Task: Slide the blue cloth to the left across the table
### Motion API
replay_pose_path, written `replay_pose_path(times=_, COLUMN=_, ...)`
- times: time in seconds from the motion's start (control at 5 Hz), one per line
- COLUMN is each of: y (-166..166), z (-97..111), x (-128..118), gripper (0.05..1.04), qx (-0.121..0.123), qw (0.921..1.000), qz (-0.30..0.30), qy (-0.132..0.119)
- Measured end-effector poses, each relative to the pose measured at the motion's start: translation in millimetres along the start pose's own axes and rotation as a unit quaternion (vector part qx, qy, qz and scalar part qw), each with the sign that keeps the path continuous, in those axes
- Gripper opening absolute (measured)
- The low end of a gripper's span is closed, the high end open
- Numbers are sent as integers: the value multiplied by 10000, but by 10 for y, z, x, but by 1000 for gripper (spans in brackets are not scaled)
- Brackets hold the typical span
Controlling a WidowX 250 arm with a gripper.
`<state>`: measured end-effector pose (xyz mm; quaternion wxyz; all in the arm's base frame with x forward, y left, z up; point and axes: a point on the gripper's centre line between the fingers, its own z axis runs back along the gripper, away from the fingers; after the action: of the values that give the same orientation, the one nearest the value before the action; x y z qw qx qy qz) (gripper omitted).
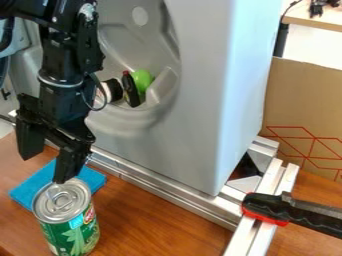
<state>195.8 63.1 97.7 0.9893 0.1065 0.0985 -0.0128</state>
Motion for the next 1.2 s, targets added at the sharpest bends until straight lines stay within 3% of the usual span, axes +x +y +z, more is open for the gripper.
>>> replay_pose_path(times=0.2, y=-19, z=-30, x=2, gripper=1000, qx=-47, qw=9999, qz=-75, qy=79)
replay_pose_path(times=0.4, y=303, z=6, x=247, gripper=1000, qx=-456, qw=9980, qz=-436, qy=-83)
replay_pose_path(times=0.6, y=525, z=-25, x=398, gripper=1000, qx=-555, qw=9967, qz=-490, qy=-323)
replay_pose_path(times=1.0, y=648, z=-141, x=583, gripper=1000, qx=-364, qw=9963, qz=-479, qy=-620)
replay_pose_path(times=1.2, y=743, z=-321, x=601, gripper=1000, qx=-361, qw=9962, qz=-337, qy=-718)
